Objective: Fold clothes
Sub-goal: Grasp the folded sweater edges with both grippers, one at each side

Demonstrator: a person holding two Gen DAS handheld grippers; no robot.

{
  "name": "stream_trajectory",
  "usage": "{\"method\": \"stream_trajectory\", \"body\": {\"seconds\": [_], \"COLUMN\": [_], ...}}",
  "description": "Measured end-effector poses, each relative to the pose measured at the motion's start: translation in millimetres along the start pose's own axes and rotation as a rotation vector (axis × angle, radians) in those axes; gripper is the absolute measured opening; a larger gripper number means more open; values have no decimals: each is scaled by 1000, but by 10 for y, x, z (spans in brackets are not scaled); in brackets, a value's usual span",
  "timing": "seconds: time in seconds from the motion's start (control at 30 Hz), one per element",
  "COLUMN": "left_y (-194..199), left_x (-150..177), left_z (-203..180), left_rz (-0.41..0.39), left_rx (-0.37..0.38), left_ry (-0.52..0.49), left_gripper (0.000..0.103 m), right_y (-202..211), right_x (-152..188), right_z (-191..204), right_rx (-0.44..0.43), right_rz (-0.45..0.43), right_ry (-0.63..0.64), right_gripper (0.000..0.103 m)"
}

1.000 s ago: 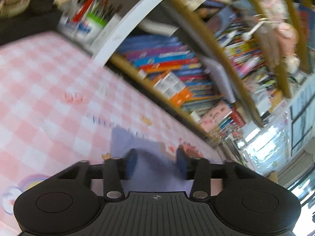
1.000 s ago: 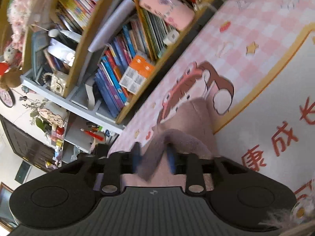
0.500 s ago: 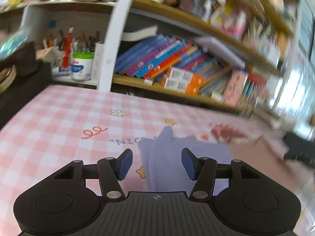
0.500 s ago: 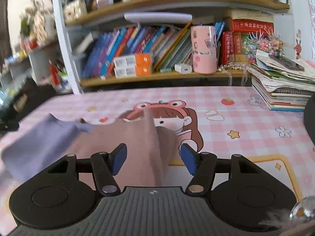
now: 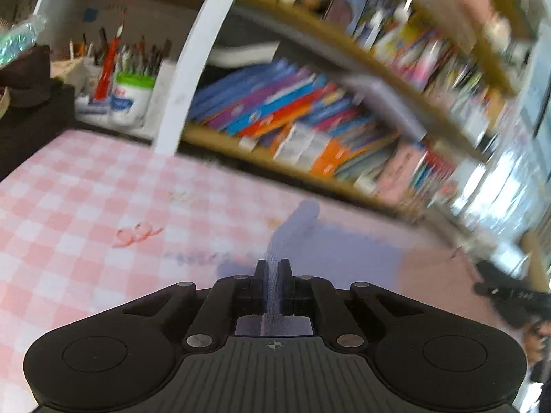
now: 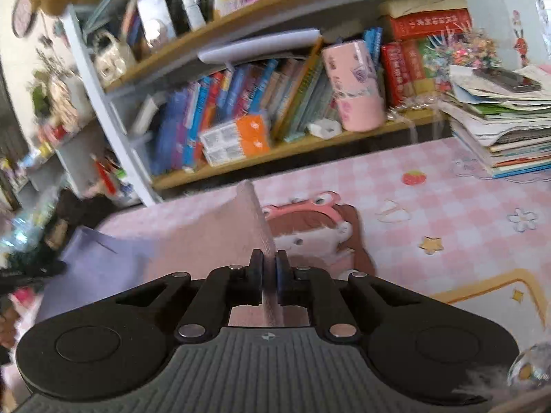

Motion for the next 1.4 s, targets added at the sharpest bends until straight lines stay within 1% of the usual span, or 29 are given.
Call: {"method": "stream_trajectory", "body": {"seconds": [0.07, 0.1, 0.17, 0.23, 0.27, 0.3, 0.33, 0.37, 0.4, 0.47, 0.53, 0.6, 0.73, 0.77, 0.83, 0.9, 0.93, 1.03, 1.13, 1.3, 1.4], "left_y": [-105, -117, -39, 103, 184, 259, 304, 334, 360, 358, 316, 247, 149, 137, 110, 66, 51, -1, -65, -176, -250], "left_x": [91, 117, 130, 132, 135, 150, 164, 190, 215, 273, 321, 362, 446, 455, 449, 441, 432, 366, 222, -31, -128], "left_z": [30, 42, 62, 71, 72, 77, 84, 105, 126, 164, 188, 192, 160, 145, 117, 107, 119, 170, 278, 531, 705], "left_rz": [46, 51, 27, 0, -10, -13, -9, 5, 19, 44, 59, 80, 104, 104, 112, 127, 126, 119, 95, 60, 43], "left_rx": [-15, -19, -10, 7, 15, 16, 16, 16, 15, 1, 15, 16, 14, 18, 11, -5, -9, -28, -54, -97, -132], "left_ry": [-11, -14, -9, -6, -7, -6, -1, 9, 21, 61, 104, 138, 154, 151, 150, 159, 165, 175, 184, 203, 217], "left_gripper": [5, 6, 7, 15, 23, 35, 40, 43, 43, 43, 43, 43, 42, 40, 38, 24, 23, 19, 18, 17, 17], "right_y": [-142, -184, -163, -53, 4, 59, 115, 157, 195, 262, 314, 300, 226, 197, 126, 58, 27, -89, -277, -689, -938], "right_x": [106, 155, 188, 188, 198, 212, 225, 246, 268, 306, 340, 361, 402, 413, 441, 452, 445, 391, 313, 222, 205], "right_z": [-62, -92, -154, -221, -242, -258, -274, -283, -290, -292, -284, -262, -243, -235, -213, -192, -177, -93, 23, 305, 459], "right_rx": [32, 45, 54, 54, 48, 40, 32, 16, -1, -24, -44, -37, -48, -54, -67, -61, -58, -46, -62, -87, -99], "right_rz": [65, 81, 64, 35, 36, 43, 50, 67, 87, 109, 125, 139, 165, 172, 181, 180, 176, 176, 193, 226, 236], "right_ry": [-3, -10, -51, -101, -109, -110, -112, -114, -117, -136, -155, -156, -173, -178, -192, -203, -208, -198, -180, -139, -120], "right_gripper": [7, 7, 11, 25, 27, 30, 33, 34, 37, 37, 37, 37, 36, 34, 25, 22, 20, 18, 18, 17, 17]}}
Point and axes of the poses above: each gripper's, at about its wrist camera, not at the fingertips, and y roughly against the way its jaws point, z to its left, x to its underside, the point moved 1 cm from there along -y, roughly the way its jaws point, and after that the axes turned 13 degrees about -z, right-handed, at the moved point
